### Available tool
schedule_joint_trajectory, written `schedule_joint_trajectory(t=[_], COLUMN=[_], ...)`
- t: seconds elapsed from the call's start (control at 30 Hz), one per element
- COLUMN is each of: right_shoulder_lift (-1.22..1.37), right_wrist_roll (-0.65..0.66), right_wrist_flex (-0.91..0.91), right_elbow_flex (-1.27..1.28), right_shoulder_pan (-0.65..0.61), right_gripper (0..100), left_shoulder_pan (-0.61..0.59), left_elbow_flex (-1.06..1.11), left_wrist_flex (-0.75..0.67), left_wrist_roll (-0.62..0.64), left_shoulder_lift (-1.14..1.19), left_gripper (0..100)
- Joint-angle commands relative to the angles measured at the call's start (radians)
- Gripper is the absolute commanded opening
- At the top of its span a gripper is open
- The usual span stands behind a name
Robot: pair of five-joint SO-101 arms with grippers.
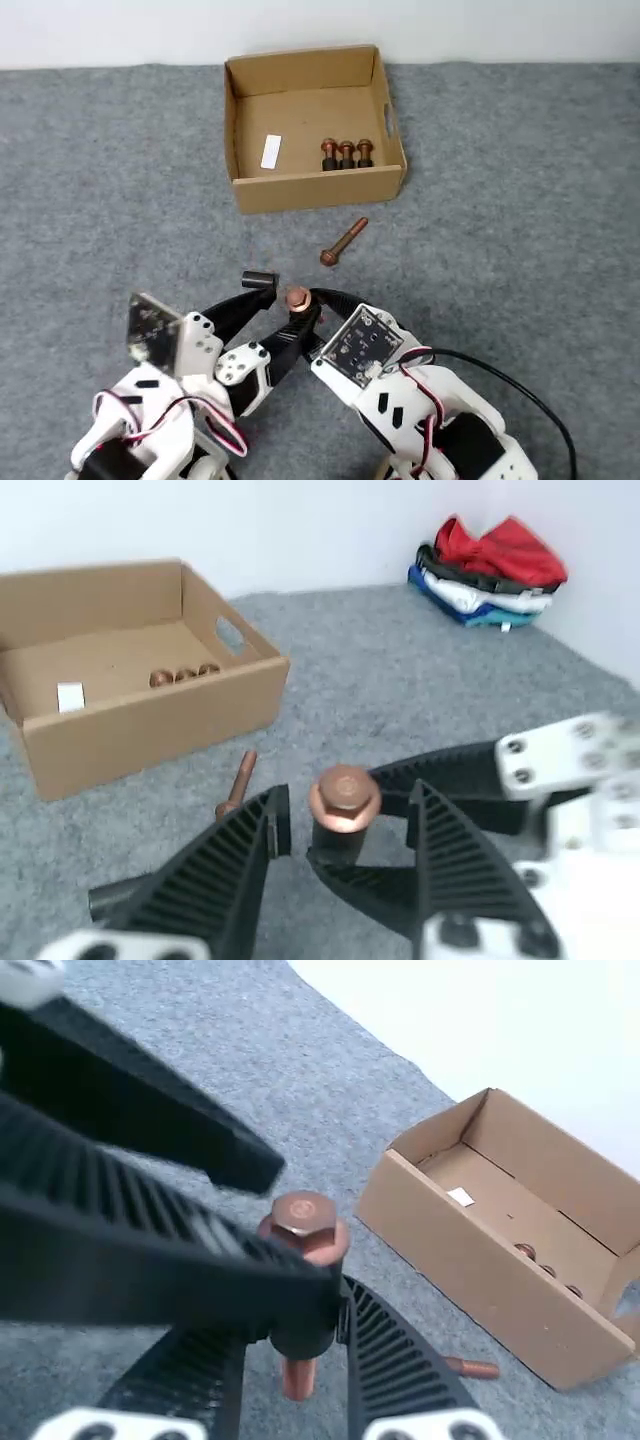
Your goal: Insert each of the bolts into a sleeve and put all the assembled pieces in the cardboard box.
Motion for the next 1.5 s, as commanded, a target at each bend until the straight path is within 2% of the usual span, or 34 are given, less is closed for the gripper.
schedule_joint_trajectory(t=[0.0,0.1,0.23,0.43,0.6,0.9,1.03,1.27,1.47], right_shoulder_lift=[-0.004,0.001,0.018,0.286,0.61,1.176,1.426,1.844,2.104], right_wrist_roll=[-0.017,-0.106,-0.196,-0.328,-0.394,-0.394,-0.394,-0.393,-0.393], right_wrist_flex=[-0.036,-0.039,-0.016,-0.005,-0.042,-0.348,-0.421,-0.433,-0.43], right_elbow_flex=[-0.005,-0.009,-0.057,-0.267,-0.506,-0.852,-1.033,-1.369,-1.577], right_shoulder_pan=[0.074,0.143,0.222,0.309,0.381,0.478,0.506,0.558,0.565], right_gripper=[0.8,0.8,0.8,0.8,0.8,0.8,0.8,0.8,0.8], left_shoulder_pan=[-0.061,-0.146,-0.27,-0.483,-0.609,-0.628,-0.635,-0.635,-0.635], left_elbow_flex=[-0.079,-0.117,-0.134,0.045,0.266,0.487,0.495,0.495,0.495], left_wrist_flex=[0.0,0.0,0.006,0.0,-0.002,-0.066,-0.074,-0.072,-0.072], left_wrist_roll=[-0.012,-0.058,-0.11,-0.213,-0.233,-0.232,-0.232,-0.226,-0.226], left_shoulder_lift=[0.003,0.002,-0.003,-0.005,-0.005,-0.005,-0.005,0.0,0.0], left_gripper=[19,15,0,0,0,0,0,1,1])
